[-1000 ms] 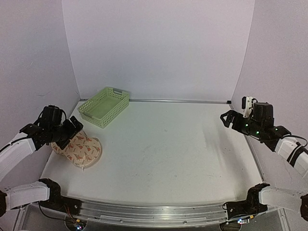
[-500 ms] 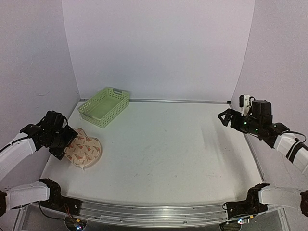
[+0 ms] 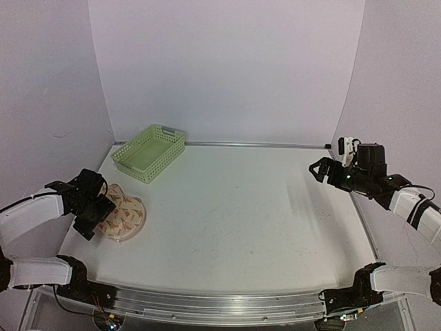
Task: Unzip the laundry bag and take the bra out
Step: Move the laundry bag to the center of the board.
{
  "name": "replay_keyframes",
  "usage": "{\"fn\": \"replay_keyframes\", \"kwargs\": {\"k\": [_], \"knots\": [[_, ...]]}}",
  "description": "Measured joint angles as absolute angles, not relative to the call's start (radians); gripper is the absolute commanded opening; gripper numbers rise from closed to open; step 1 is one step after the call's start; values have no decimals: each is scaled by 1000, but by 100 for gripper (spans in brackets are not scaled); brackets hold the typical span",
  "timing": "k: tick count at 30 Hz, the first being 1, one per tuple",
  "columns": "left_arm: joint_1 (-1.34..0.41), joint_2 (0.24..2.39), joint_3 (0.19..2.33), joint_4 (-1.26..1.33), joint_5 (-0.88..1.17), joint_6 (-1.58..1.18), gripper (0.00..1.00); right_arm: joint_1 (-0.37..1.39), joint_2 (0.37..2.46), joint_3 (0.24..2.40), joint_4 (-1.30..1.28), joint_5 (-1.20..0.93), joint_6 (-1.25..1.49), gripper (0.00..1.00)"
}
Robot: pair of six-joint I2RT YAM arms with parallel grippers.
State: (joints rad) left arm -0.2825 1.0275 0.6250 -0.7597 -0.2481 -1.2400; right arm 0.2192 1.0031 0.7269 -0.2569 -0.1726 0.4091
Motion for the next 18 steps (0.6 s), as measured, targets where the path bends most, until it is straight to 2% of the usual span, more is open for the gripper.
{"fn": "replay_keyframes", "kwargs": {"k": [10, 18], "knots": [[-272, 1148, 562, -634, -209, -1227, 88, 219, 1003, 727, -257, -185, 398, 98], [-260, 1200, 528, -529, -175, -1199, 68, 219, 1005, 727, -257, -195, 396, 98]]}}
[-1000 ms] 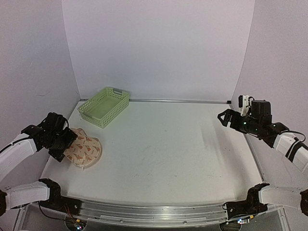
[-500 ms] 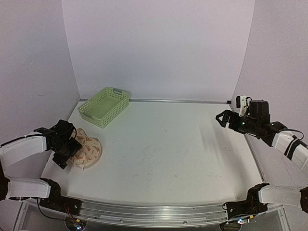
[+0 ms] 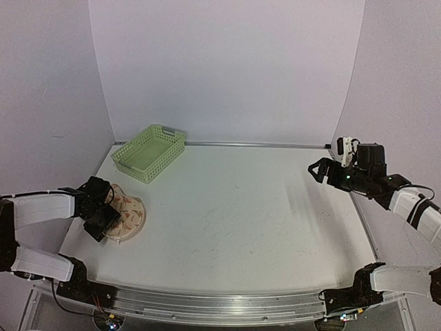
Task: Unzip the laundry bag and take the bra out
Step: Move the laundry bag to the center of the board.
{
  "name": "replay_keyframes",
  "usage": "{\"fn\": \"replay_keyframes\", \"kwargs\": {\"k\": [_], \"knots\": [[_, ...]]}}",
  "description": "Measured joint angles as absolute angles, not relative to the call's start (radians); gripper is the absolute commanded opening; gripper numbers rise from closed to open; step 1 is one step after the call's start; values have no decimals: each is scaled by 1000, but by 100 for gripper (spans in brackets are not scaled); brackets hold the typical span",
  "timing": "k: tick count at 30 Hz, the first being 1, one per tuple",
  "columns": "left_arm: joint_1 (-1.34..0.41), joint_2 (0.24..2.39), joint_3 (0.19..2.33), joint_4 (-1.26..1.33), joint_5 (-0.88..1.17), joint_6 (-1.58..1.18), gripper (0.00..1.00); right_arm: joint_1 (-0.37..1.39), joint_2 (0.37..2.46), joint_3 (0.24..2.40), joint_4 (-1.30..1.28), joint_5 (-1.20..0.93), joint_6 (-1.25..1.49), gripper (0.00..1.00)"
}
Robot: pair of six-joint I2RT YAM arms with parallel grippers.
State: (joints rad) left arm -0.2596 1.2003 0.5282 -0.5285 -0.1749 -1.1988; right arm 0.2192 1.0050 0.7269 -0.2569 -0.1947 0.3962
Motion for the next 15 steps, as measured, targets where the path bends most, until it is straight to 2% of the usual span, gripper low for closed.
{"fn": "replay_keyframes", "kwargs": {"k": [9, 15], "knots": [[-259, 1208, 528, -495, -149, -1148, 41, 220, 1023, 728, -255, -195, 397, 98], [-258, 1188, 517, -489, -115, -1144, 27, 219, 1032, 733, -252, -213, 397, 98]]}}
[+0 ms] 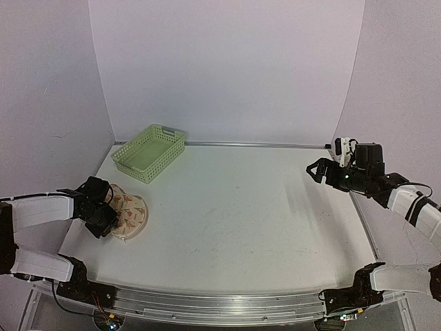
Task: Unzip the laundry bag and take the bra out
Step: Move the laundry bag to the center of the board.
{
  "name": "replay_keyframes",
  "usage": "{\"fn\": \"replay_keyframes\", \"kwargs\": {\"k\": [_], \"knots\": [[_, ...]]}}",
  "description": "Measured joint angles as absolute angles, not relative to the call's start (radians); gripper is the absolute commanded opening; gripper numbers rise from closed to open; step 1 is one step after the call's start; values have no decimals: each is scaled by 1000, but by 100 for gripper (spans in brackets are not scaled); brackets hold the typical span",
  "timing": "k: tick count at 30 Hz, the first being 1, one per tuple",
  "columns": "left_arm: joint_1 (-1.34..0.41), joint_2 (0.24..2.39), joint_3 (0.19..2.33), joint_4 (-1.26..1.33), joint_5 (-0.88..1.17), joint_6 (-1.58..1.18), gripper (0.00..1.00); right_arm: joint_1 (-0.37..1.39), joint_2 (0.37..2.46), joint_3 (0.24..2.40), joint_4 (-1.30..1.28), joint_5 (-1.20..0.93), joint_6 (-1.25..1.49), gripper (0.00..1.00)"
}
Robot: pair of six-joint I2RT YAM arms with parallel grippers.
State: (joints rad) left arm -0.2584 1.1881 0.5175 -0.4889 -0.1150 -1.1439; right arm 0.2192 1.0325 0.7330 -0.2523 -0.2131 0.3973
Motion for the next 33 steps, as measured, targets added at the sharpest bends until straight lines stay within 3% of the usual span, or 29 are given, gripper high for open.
{"fn": "replay_keyframes", "kwargs": {"k": [9, 20, 33], "knots": [[-284, 1126, 495, -482, -46, -1161, 0, 245, 1032, 730, -203, -313, 416, 98], [-490, 1148, 502, -448, -29, -1255, 0, 396, 1084, 672, -120, -342, 516, 98], [-810, 1458, 747, -318, -46, -1368, 0, 591, 1171, 571, 76, -343, 762, 98]]}}
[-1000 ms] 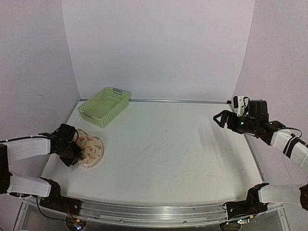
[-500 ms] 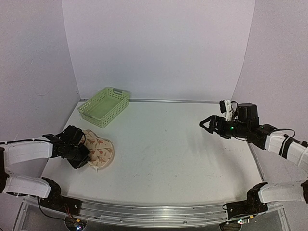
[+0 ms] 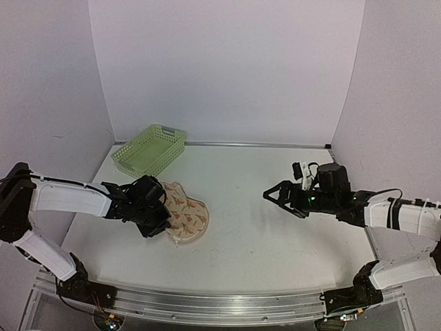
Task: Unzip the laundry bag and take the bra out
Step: Move the laundry bag to the center of the board.
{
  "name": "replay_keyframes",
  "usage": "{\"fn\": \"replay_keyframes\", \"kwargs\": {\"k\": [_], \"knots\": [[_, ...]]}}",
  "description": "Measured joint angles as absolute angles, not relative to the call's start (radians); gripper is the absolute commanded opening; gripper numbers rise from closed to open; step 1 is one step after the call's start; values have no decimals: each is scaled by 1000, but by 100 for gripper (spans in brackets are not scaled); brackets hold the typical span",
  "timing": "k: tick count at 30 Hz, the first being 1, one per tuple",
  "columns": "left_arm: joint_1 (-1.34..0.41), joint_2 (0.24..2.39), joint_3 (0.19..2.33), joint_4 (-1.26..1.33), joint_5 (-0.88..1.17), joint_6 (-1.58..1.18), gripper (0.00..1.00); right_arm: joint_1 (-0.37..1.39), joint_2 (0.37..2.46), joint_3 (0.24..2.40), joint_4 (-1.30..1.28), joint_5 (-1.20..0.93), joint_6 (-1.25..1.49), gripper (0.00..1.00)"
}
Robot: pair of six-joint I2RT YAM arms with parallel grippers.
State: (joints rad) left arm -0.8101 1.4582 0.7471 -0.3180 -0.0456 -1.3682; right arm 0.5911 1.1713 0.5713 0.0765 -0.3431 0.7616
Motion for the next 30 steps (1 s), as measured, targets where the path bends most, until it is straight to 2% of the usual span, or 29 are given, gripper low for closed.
{"fn": "replay_keyframes", "kwargs": {"k": [14, 18, 24, 30], "knots": [[-918, 1642, 878, -92, 13, -1398, 0, 709, 1280, 449, 335, -295, 1084, 95], [-921, 1678, 900, -33, 40, -1413, 0, 728, 1332, 449, 406, -284, 1150, 91], [-931, 1692, 955, 20, 70, -1414, 0, 754, 1451, 459, 507, -280, 1216, 81], [-949, 1699, 992, 43, 94, -1415, 0, 776, 1557, 503, 585, -287, 1257, 78]]}}
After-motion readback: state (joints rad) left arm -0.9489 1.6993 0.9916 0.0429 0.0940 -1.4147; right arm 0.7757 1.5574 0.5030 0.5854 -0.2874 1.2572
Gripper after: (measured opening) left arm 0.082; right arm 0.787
